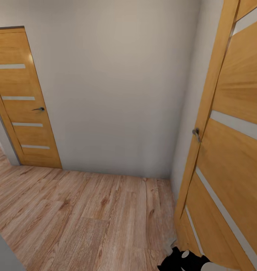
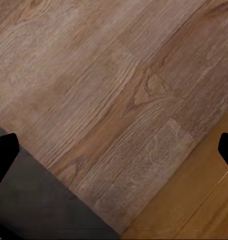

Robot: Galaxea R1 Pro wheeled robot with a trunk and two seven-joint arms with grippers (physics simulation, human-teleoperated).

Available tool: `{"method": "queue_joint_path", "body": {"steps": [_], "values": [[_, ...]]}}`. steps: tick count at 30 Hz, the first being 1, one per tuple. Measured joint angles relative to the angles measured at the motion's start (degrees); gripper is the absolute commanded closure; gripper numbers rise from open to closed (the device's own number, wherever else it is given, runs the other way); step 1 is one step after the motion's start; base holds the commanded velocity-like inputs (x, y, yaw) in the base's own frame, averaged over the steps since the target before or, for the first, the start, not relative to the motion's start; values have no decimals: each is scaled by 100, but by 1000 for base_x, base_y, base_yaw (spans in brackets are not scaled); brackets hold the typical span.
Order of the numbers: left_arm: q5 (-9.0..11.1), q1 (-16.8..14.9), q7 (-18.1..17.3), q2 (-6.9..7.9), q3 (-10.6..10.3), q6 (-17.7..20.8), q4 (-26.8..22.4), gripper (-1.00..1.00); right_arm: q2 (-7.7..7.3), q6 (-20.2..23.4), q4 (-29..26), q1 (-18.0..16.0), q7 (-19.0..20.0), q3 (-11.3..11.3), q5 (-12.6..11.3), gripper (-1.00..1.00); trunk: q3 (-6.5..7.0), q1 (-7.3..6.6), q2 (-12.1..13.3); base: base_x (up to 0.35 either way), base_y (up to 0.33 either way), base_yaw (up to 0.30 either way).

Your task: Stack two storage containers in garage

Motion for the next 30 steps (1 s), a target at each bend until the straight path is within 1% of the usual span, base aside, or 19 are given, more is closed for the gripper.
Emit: {"method": "queue_joint_path", "body": {"steps": [2, 3, 4, 5, 6, 7, 8, 9, 11, 14, 17, 19, 23, 30], "values": [[0, 0, 1, 0, 0, -1, 1, -100, -9, 0, 0, 170, 1, -12, -19, -100, 1, 0, 0, 0, 0, 0], [0, 0, 1, 0, 0, 0, 0, -100, -27, -4, 2, 313, 3, -14, -67, -100, 0, 0, 0, 0, 0, 0], [0, 0, 1, 0, 0, 0, -1, -100, -36, -12, 0, 382, 4, -25, -112, -100, 1, 0, 0, 0, 0, 0], [0, 0, 1, 0, 0, -1, 0, -100, -46, -24, 0, 455, -8, -28, -173, -100, 1, 0, 0, 0, 0, 0], [1, 2, 0, 0, 0, -1, -2, -100, -75, -44, 0, 614, -32, -24, -303, -100, 0, 0, 0, 0, 0, 0], [0, 1, 0, 0, 0, -1, -1, -100, -102, -52, -1, 711, -41, -31, -373, -100, 0, 0, 0, 0, 0, 0], [1, 1, 1, 0, 0, -2, -1, -100, -217, -61, -1, 977, -58, -28, -519, -100, 0, 0, 0, 0, 0, 0], [1, 1, 3, 0, 0, -2, 0, -100, -263, -64, -1, 1087, -62, -28, -552, -100, 0, 0, 0, 0, 0, 0], [1, 1, 3, 0, 0, -9, -6, -100, -391, -74, 0, 1422, -70, -20, -624, -100, 0, 0, 0, 0, 0, 0], [3, 0, 7, -3, 6, -123, -4, -100, -470, -102, -2, 1915, -74, -22, -661, -100, 0, 0, 0, 0, 0, 0], [7, 0, 8, -7, 14, -216, -1, -100, -494, -109, -2, 2151, -75, -30, -676, -100, 1, 0, 0, 0, 0, 0], [6, 0, 8, -7, 14, -234, 0, -100, -500, -116, -3, 2201, -75, -33, -680, -100, 1, 0, 0, 0, 0, 0], [6, 0, 8, -8, 16, -258, 1, -100, -543, -132, -2, 2463, -75, -30, -683, -100, 1, 0, 0, 0, 0, 0], [5, 0, 8, -9, 12, -264, 1, -100, -557, -140, -7, 2578, -75, -34, -685, -100, 1, 0, 0, 0, 0, 0]]}}
